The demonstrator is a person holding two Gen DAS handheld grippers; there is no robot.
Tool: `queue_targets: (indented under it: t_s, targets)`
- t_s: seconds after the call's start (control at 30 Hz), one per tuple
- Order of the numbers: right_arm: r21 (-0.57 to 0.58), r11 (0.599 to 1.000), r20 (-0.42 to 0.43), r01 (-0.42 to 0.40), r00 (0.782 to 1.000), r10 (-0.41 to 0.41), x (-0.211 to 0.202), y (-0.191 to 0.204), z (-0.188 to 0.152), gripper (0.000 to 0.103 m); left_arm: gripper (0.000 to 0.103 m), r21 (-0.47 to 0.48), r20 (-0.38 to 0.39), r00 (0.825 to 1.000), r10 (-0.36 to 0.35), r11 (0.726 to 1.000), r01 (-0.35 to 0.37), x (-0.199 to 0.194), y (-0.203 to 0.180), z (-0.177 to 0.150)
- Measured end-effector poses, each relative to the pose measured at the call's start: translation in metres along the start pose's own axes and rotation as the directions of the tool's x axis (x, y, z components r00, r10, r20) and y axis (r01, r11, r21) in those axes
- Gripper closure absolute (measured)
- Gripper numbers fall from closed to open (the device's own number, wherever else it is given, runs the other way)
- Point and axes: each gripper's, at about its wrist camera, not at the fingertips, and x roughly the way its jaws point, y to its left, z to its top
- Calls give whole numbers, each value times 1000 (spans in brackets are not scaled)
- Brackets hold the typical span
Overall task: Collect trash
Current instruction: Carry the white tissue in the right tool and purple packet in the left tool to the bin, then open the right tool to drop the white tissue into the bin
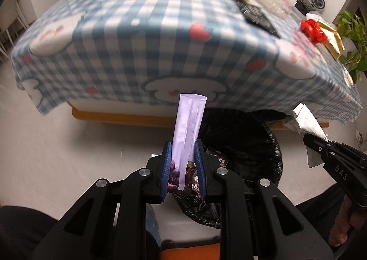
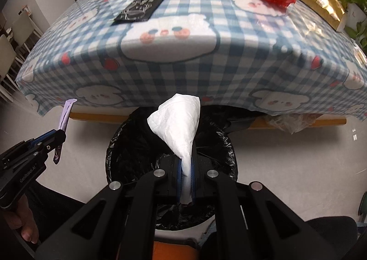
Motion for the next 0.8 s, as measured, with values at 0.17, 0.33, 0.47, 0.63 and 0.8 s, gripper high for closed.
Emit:
queue_targets:
  t_s: [0.17,0.33,0.47,0.63,0.8]
  targets:
    - [-9,1000,-11,-4,1000,4,19,6,-4,97,83,-21,-14,1000,4,1000,-4,19,14,-6]
    - [-23,1000,-19,-7,1000,7,37,14,-4,97,83,-43,-19,1000,9,999,-10,33,23,-9]
    - [-46,999,-33,-12,999,11,48,23,-3,97,83,-56,-25,999,20,998,-21,41,31,-10]
    - [-65,998,-52,-16,999,13,62,32,-3,95,83,-73,-35,999,26,997,-28,50,39,-11]
    - [-80,997,-59,-17,998,13,69,36,-4,79,83,-75,-41,999,29,997,-32,54,39,-11]
